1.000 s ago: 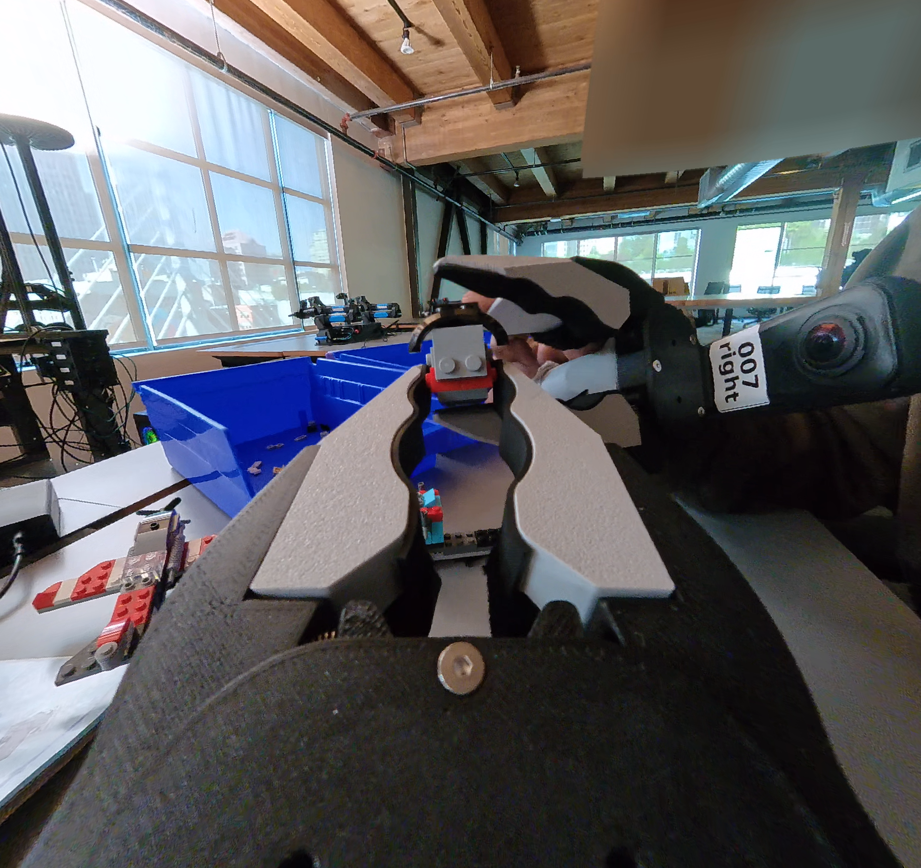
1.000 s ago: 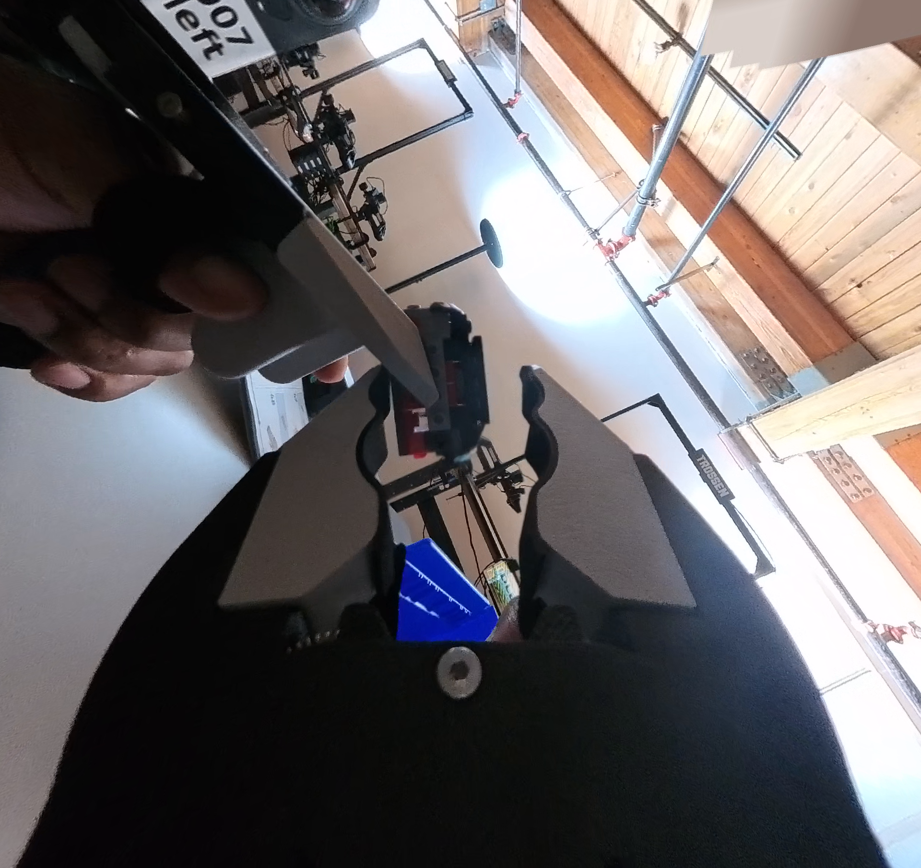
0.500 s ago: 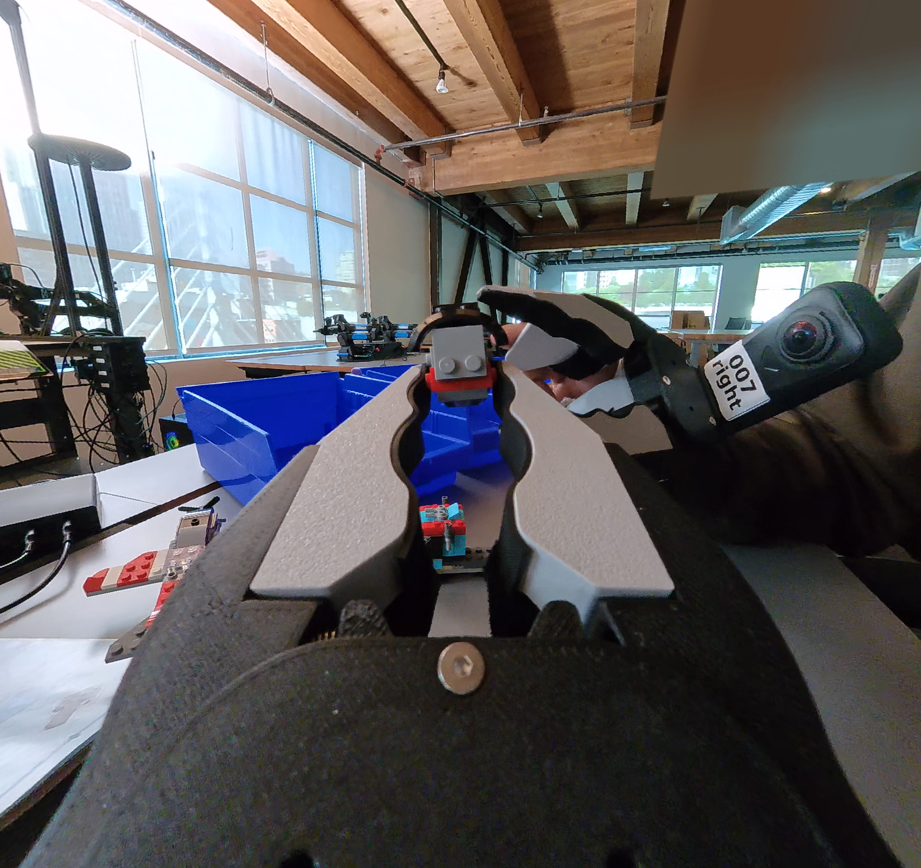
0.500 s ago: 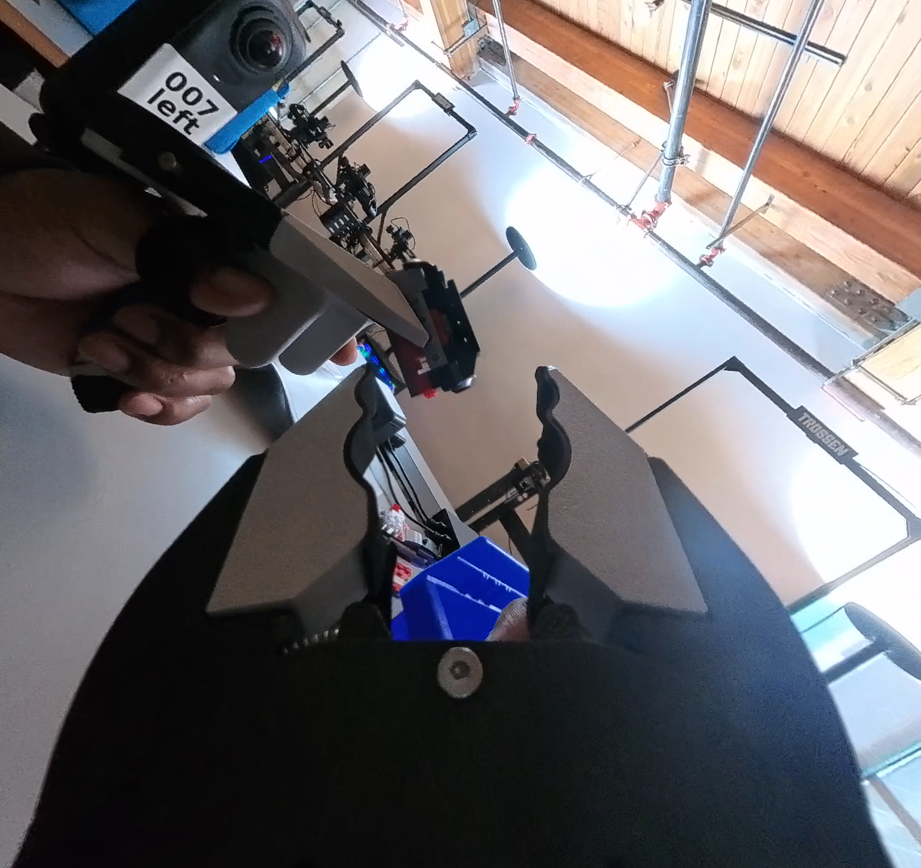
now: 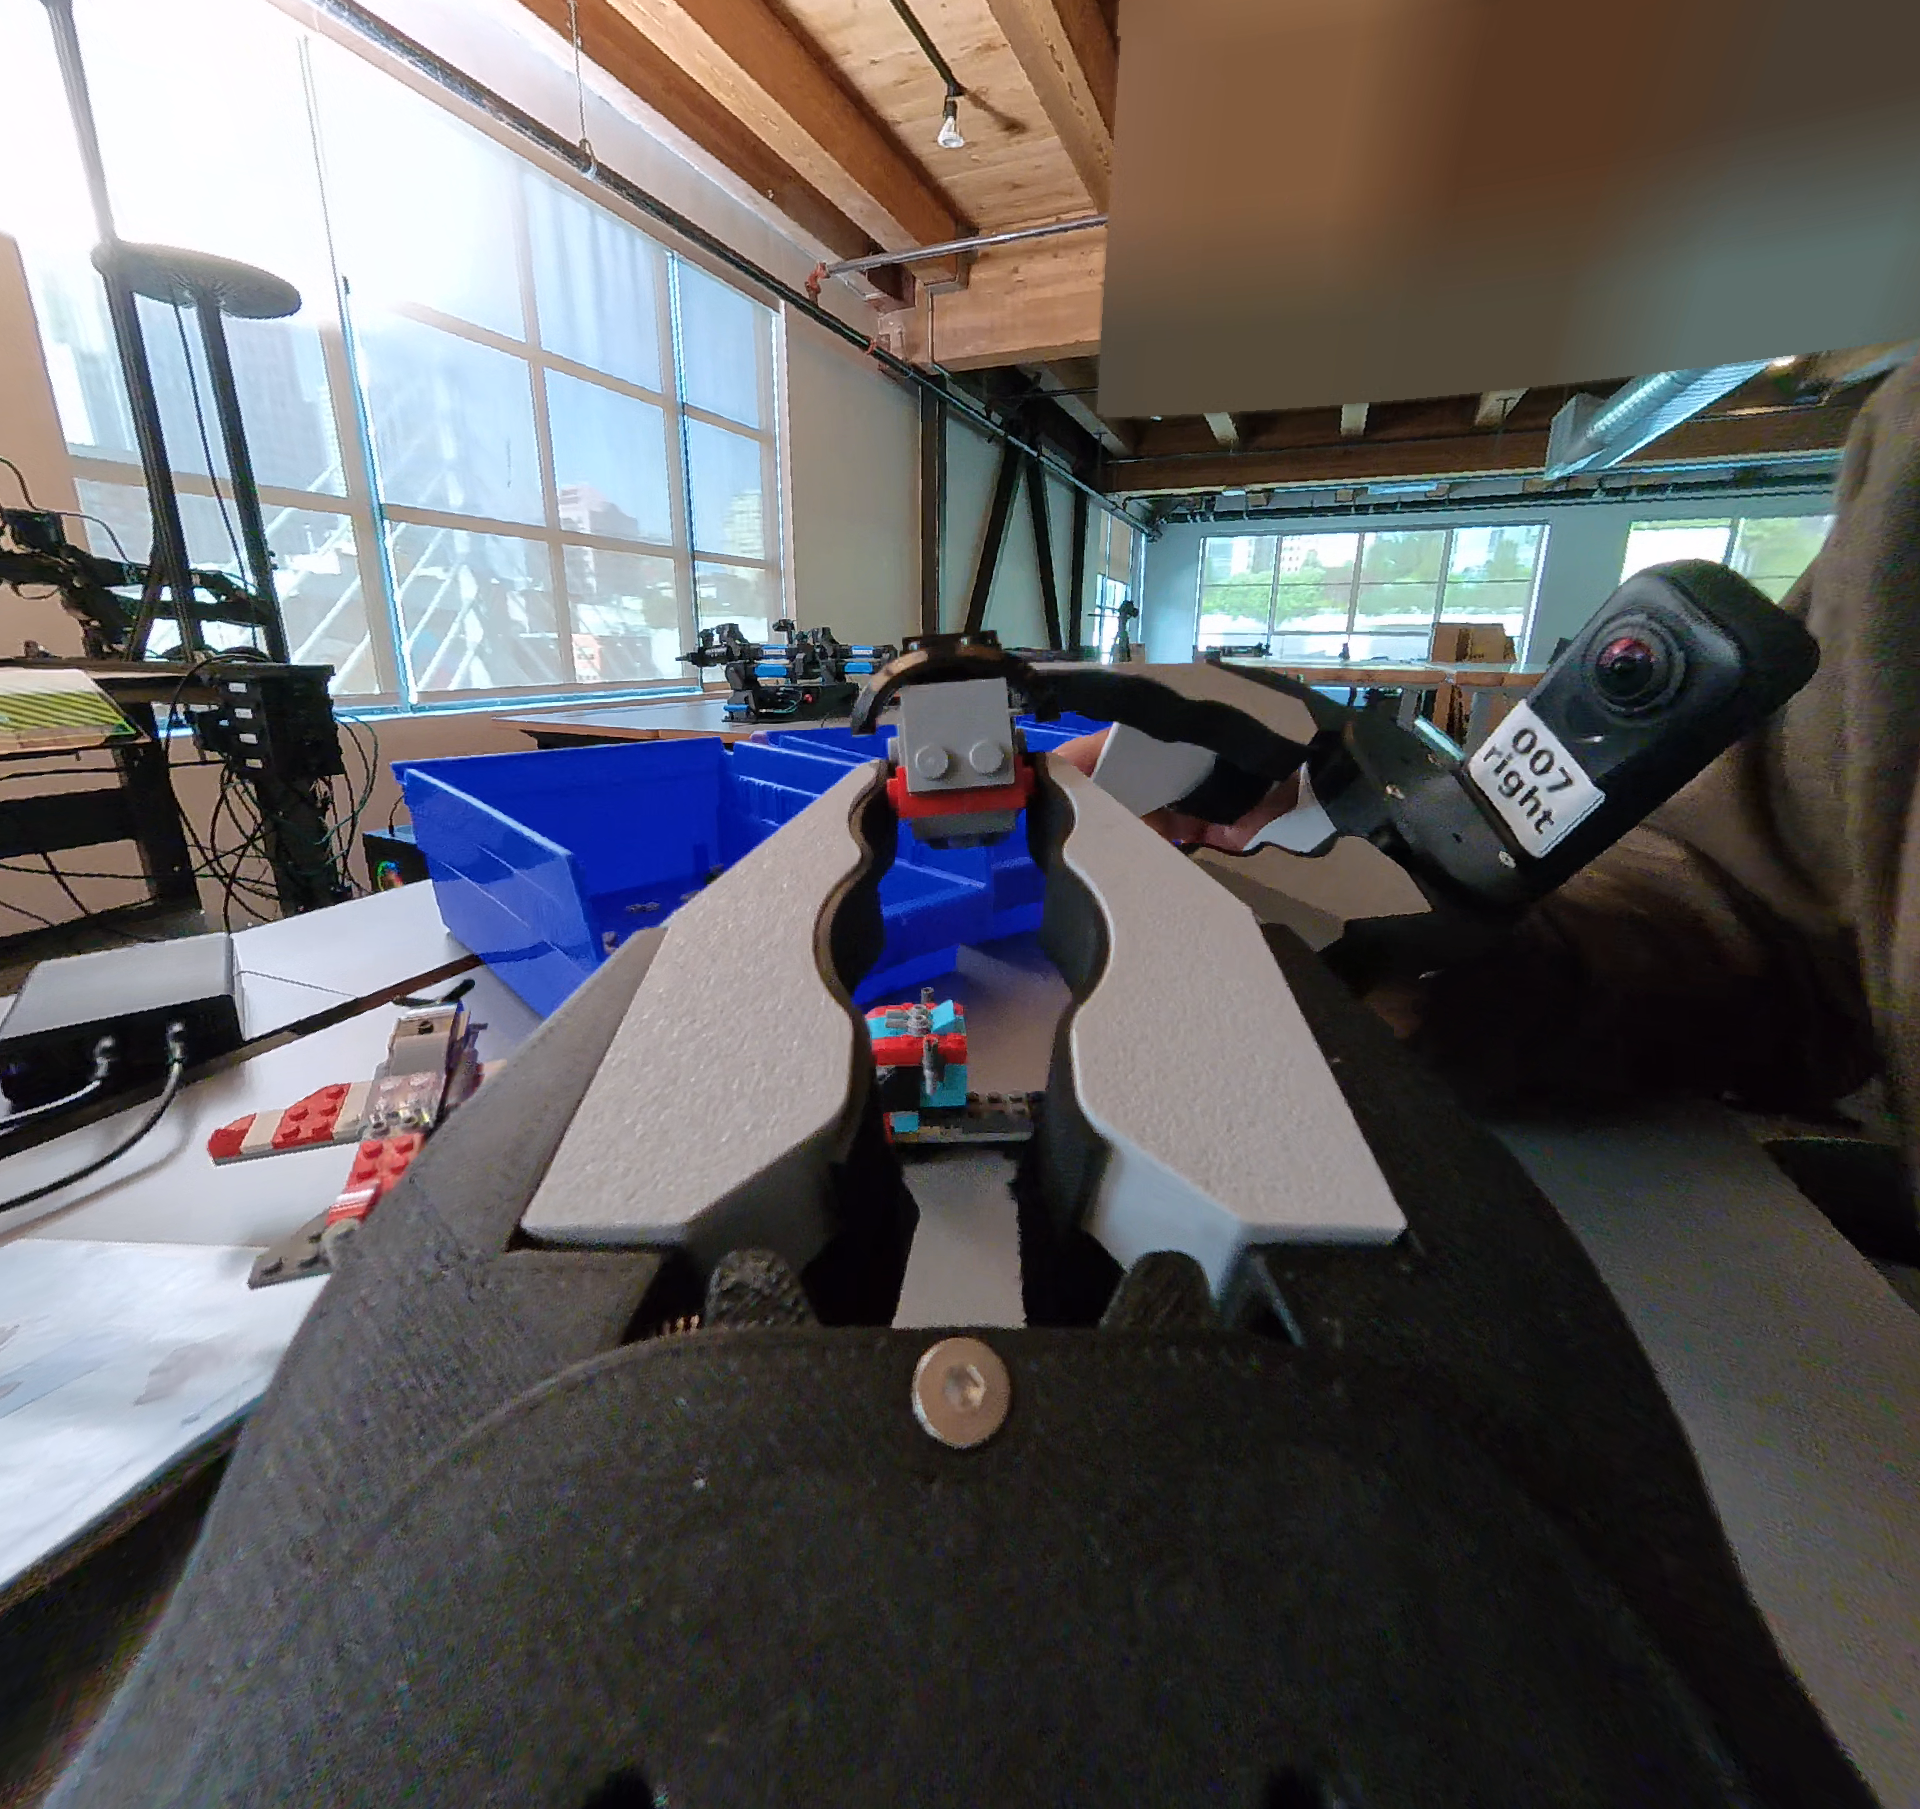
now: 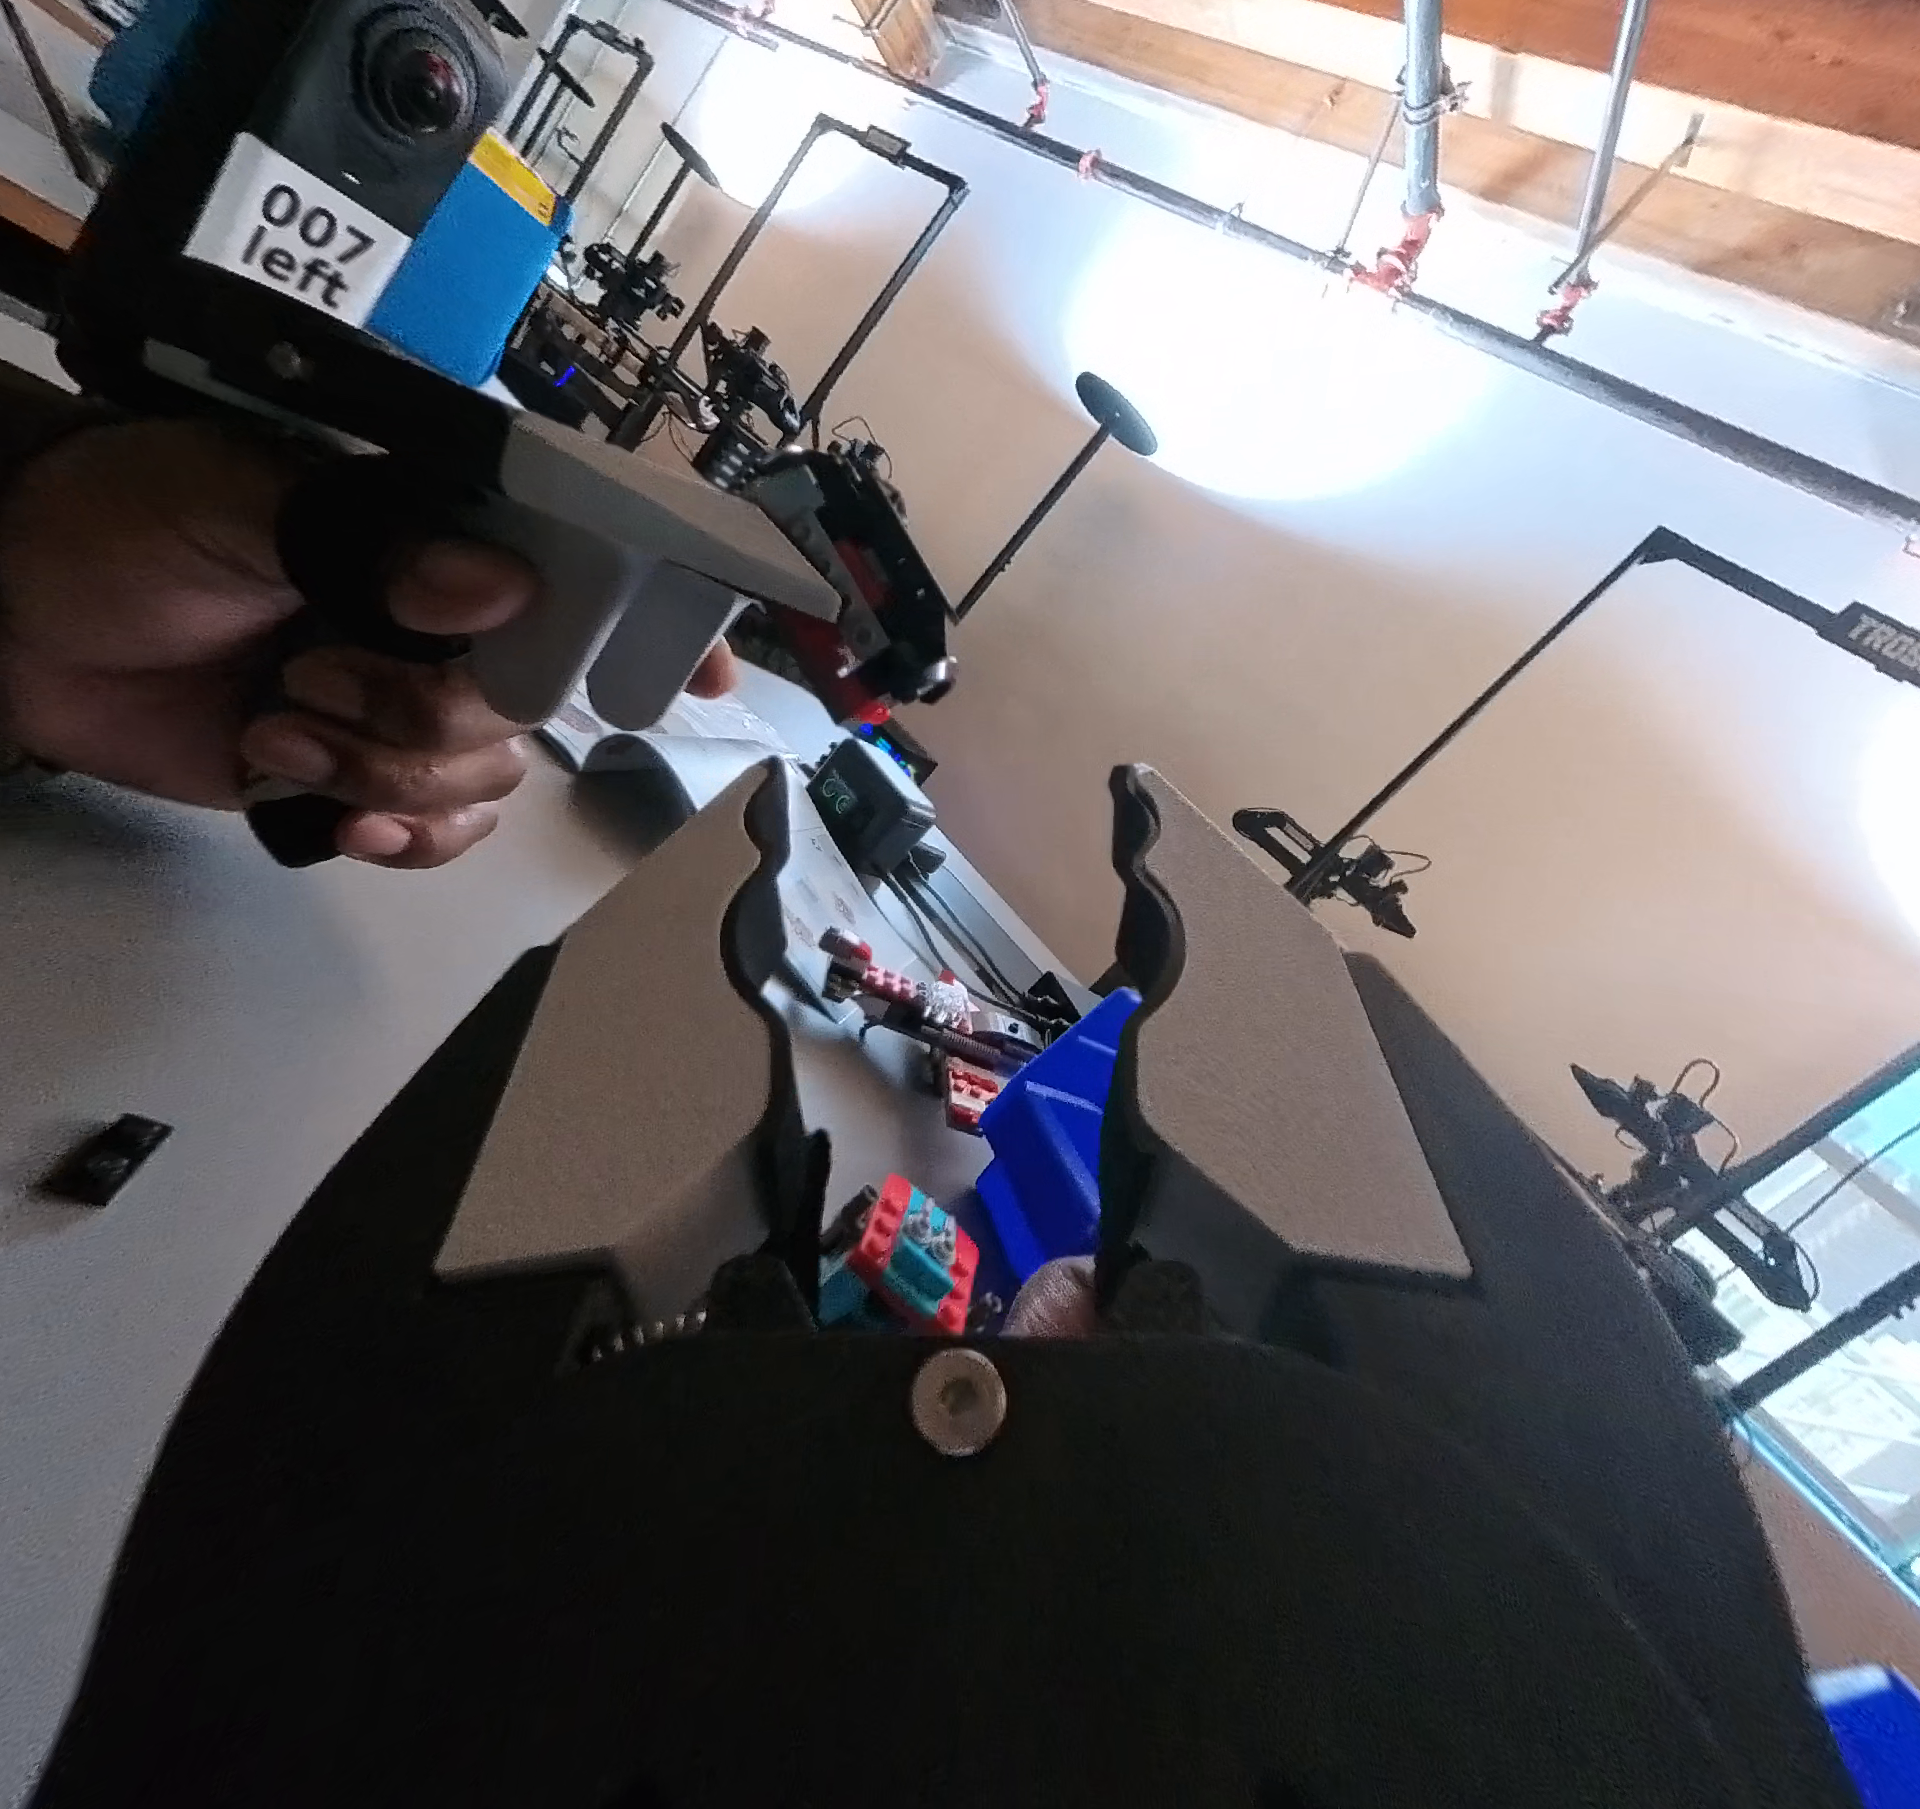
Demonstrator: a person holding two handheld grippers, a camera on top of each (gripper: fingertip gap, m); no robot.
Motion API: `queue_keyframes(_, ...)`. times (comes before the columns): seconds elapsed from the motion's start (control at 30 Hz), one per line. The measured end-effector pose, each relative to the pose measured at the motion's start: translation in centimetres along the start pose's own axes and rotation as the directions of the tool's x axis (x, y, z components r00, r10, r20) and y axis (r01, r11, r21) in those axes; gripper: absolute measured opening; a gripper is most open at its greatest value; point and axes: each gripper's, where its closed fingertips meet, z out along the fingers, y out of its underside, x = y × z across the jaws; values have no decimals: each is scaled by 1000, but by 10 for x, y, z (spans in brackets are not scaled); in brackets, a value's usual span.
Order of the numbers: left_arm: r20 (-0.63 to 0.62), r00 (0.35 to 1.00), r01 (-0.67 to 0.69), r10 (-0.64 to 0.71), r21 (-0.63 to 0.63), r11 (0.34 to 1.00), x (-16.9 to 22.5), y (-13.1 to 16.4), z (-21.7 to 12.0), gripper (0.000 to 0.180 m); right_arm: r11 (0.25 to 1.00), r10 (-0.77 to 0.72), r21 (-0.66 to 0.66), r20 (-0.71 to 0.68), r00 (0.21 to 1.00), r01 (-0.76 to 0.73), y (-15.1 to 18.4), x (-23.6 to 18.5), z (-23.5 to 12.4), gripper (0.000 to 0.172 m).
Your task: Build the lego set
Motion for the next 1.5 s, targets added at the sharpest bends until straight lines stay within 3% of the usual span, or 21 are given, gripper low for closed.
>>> queue_keyframes(0.2,11,1000,-4,4,35,999,10,-12,-6,25,997,46,-54,-30,998,-47,-4,-12,-21,63)
queue_keyframes(0.4,-24,1000,16,-14,82,996,42,-25,-11,25,1000,-2,0,-12,1000,2,-36,-28,-37,60)
queue_keyframes(0.5,-62,998,37,-32,86,996,62,-27,-12,25,998,58,1,18,998,-58,-40,-32,-40,61)
queue_keyframes(0.63,-53,997,58,-51,120,991,71,-37,-11,25,996,80,38,-44,996,-78,-53,-16,-49,61)
queue_keyframes(0.83,10,992,122,-124,130,984,72,-47,-2,25,997,-57,55,2,998,57,-69,-21,-52,63)
queue_keyframes(1.03,59,996,57,-67,155,986,90,-57,3,25,969,-244,55,30,969,242,-89,-24,-49,64)
queue_keyframes(1.2,65,997,29,-39,147,989,97,-57,6,25,951,-298,93,18,954,295,-112,-17,-50,64)
queue_keyframes(1.5,137,988,-83,77,36,996,92,-42,14,25,914,-405,31,122,906,404,-97,-21,-45,73)
